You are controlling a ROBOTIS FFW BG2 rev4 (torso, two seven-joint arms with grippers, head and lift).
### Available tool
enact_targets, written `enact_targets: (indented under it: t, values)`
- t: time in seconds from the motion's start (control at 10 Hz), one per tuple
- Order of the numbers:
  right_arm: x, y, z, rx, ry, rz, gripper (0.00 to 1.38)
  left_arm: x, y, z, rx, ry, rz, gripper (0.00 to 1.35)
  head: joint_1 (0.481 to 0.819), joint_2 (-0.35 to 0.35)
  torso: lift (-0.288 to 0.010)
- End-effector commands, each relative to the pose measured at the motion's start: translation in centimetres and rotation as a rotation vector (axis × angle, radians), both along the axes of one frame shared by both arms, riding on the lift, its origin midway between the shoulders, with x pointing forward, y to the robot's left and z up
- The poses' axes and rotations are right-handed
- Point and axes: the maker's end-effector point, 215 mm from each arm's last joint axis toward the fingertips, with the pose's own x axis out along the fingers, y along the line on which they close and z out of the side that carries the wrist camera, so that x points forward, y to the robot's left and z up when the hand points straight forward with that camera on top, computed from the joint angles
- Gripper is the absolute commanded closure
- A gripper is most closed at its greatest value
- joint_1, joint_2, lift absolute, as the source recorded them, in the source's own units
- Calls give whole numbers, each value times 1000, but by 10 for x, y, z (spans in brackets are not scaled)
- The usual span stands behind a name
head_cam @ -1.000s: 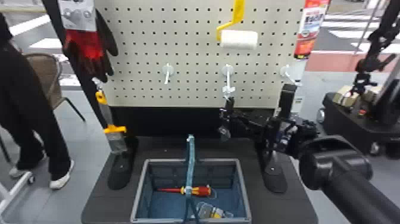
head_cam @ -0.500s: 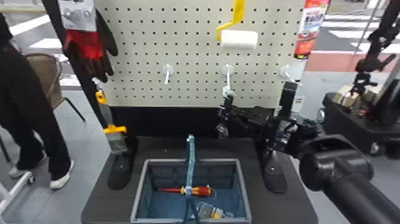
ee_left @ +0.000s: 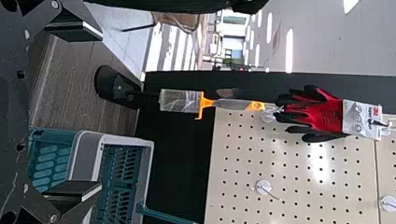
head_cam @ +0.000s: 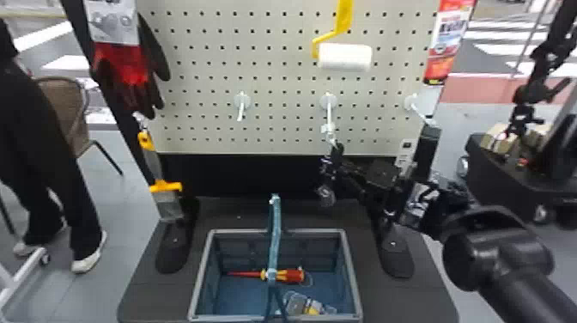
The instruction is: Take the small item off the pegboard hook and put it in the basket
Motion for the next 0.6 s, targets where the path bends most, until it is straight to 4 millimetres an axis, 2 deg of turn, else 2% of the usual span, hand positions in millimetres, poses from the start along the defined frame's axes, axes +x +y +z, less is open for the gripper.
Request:
enact_targets:
  t: [0.0, 0.3, 0.5]
  values:
    - [-5, -4, 5, 8, -11, -6, 1202, 0, 0, 0, 0, 0, 0, 174, 549, 0, -100]
    - [-13, -8, 26, 37, -50, -14, 1202, 1, -2, 0, -1, 0, -3, 174, 549, 0, -100]
    - [-23, -18, 22, 61, -39, -41, 1202, 1, -2, 0, -1, 0, -3, 174, 549, 0, -100]
